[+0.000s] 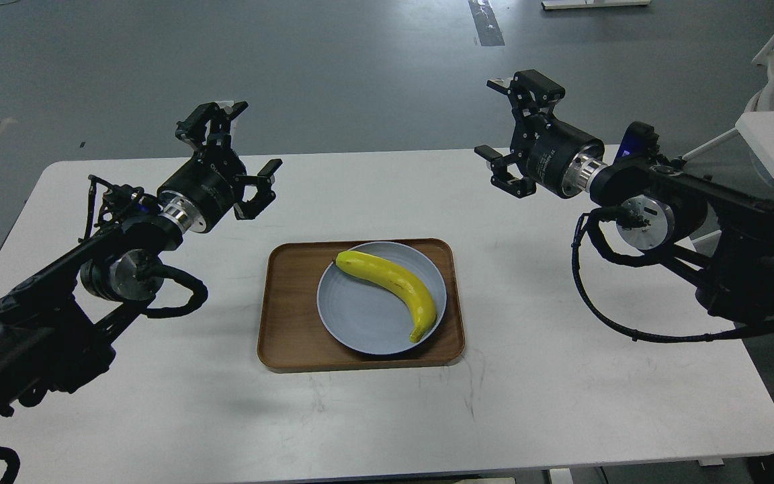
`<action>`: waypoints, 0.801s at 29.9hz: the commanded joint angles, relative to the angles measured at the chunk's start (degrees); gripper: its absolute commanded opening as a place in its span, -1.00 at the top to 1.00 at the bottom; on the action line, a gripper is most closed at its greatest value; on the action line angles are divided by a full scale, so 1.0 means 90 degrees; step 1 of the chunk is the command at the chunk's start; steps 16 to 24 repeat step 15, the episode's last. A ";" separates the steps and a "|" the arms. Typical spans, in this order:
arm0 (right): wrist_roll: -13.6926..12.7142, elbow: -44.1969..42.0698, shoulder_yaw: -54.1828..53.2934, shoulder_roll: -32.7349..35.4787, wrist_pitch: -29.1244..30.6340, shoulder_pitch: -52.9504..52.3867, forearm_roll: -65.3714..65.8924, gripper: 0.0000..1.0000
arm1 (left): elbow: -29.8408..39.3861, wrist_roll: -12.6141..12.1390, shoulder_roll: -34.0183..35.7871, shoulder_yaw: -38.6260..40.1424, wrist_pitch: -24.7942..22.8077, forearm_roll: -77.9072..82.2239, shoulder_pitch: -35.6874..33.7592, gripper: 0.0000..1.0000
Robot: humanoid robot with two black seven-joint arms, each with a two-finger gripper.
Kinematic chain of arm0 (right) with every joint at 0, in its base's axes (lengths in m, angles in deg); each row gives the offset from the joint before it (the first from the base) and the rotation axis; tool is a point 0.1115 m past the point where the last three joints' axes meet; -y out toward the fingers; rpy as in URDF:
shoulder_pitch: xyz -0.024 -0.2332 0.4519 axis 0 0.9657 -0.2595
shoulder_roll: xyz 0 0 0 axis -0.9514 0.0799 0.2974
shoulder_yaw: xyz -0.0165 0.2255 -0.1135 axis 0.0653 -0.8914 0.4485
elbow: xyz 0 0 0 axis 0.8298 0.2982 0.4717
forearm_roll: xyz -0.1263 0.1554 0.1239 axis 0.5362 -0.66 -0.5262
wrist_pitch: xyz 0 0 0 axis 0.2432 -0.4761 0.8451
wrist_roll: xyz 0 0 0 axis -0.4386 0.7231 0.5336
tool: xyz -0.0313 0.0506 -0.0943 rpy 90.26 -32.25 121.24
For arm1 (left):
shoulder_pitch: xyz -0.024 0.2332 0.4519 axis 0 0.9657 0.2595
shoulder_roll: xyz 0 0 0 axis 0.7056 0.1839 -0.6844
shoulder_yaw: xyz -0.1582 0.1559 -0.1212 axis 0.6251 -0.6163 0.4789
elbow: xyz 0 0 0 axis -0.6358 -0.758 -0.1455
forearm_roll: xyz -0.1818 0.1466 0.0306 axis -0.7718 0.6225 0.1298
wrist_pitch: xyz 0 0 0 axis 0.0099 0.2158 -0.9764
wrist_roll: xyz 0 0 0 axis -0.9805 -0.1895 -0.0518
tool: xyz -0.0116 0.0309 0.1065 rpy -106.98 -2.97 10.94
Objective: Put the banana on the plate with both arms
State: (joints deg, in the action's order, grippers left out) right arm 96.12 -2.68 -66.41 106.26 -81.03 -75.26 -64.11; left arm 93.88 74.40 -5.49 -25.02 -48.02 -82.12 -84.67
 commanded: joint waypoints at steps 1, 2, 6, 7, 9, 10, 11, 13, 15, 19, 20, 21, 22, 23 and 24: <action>0.0000 0.0057 0.0000 -0.0004 -0.0001 0.0002 -0.0001 -0.99 | 0.0000 0.0004 0.0037 0.0003 -0.0007 -0.0006 0.0000 -0.96; 0.0000 0.0076 0.0000 -0.0004 -0.0001 0.0002 -0.0001 -0.99 | 0.0000 0.0004 0.0047 0.0003 -0.0007 -0.0006 0.0000 -0.96; 0.0059 0.0086 0.0000 -0.0004 -0.0011 0.0003 0.0028 -1.00 | 0.0000 0.0004 0.0057 0.0061 -0.0007 -0.0025 -0.0020 -0.96; 0.0069 0.0086 -0.0010 -0.0004 0.0009 -0.0017 0.0029 -1.00 | 0.0000 0.0004 0.0057 0.0080 -0.0007 -0.0025 -0.0020 -0.96; 0.0078 0.0086 -0.0029 -0.0004 0.0019 -0.0075 0.0038 -1.00 | 0.0000 0.0004 0.0057 0.0100 -0.0007 -0.0035 -0.0029 -0.96; 0.0078 0.0086 -0.0058 -0.0004 0.0019 -0.0095 0.0038 -1.00 | 0.0000 0.0004 0.0057 0.0110 -0.0007 -0.0035 -0.0029 -0.96; 0.0088 0.0086 -0.0107 -0.0004 0.0019 -0.0115 0.0038 -1.00 | 0.0000 0.0004 0.0057 0.0120 -0.0007 -0.0035 -0.0029 -0.96; 0.0088 0.0086 -0.0185 -0.0004 0.0019 -0.0183 0.0038 -1.00 | 0.0000 0.0004 0.0076 0.0129 -0.0007 -0.0035 -0.0029 -0.96; 0.0088 0.0057 -0.0205 -0.0004 0.0029 -0.0242 0.0038 -1.00 | 0.0000 0.0004 0.0076 0.0178 -0.0007 -0.0035 -0.0029 -0.96; 0.0088 0.0057 -0.0205 -0.0004 0.0029 -0.0242 0.0038 -1.00 | 0.0000 0.0004 0.0076 0.0178 -0.0007 -0.0035 -0.0029 -0.96; 0.0088 0.0057 -0.0205 -0.0004 0.0029 -0.0242 0.0038 -1.00 | 0.0000 0.0004 0.0076 0.0178 -0.0007 -0.0035 -0.0029 -0.96; 0.0088 0.0057 -0.0205 -0.0004 0.0029 -0.0242 0.0038 -1.00 | 0.0000 0.0004 0.0076 0.0178 -0.0007 -0.0035 -0.0029 -0.96; 0.0088 0.0057 -0.0205 -0.0004 0.0029 -0.0242 0.0038 -1.00 | 0.0000 0.0004 0.0076 0.0178 -0.0007 -0.0035 -0.0029 -0.96; 0.0088 0.0057 -0.0205 -0.0004 0.0029 -0.0242 0.0038 -1.00 | 0.0000 0.0004 0.0076 0.0178 -0.0007 -0.0035 -0.0029 -0.96; 0.0088 0.0057 -0.0205 -0.0004 0.0029 -0.0242 0.0038 -1.00 | 0.0000 0.0004 0.0076 0.0178 -0.0007 -0.0035 -0.0029 -0.96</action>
